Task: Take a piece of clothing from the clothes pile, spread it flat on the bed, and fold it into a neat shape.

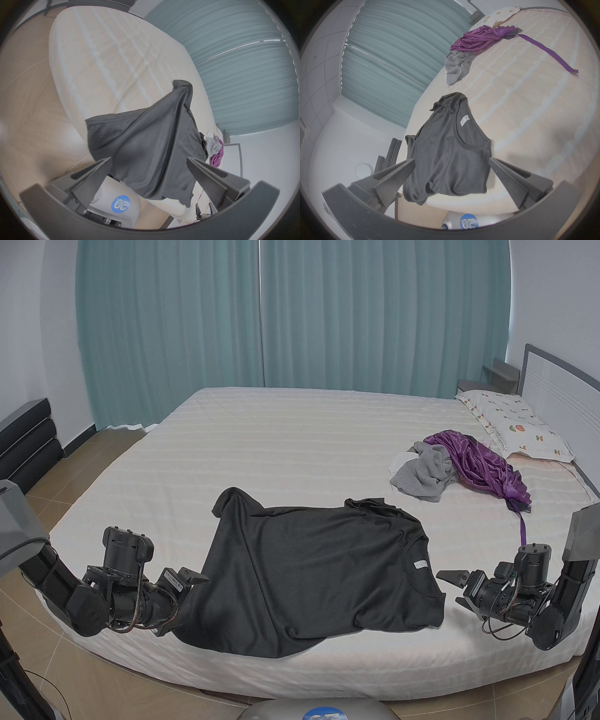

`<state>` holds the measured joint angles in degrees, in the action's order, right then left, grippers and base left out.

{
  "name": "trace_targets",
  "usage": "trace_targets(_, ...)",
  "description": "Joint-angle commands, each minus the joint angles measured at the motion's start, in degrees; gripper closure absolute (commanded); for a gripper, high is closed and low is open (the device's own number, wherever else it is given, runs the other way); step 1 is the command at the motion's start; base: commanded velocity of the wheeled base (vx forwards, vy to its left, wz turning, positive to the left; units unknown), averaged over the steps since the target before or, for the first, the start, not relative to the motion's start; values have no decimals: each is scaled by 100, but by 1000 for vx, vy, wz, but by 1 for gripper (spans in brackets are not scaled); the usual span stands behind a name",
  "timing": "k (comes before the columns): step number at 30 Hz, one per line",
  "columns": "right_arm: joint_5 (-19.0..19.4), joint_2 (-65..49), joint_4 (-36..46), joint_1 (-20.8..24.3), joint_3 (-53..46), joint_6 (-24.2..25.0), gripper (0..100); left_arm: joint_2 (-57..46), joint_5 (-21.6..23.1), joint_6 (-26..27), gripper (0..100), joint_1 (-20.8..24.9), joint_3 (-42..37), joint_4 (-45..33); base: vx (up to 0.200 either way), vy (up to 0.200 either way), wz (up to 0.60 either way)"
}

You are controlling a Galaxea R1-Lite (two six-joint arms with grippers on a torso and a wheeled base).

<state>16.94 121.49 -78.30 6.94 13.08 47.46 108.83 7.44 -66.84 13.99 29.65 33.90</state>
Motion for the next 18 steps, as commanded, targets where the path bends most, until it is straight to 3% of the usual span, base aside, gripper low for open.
trace_targets(1,2,32,-1,-8,2,0,0,192,-137,101,0,-72,-29,-15,0,0,0)
trace_targets(7,2,41,-1,-17,10,0,0,455,-524,716,0,-72,-152,-6,0,0,0)
trace_targets(18,2,50,8,9,10,0,0,1132,-647,857,0,-222,-73,301,0,0,0)
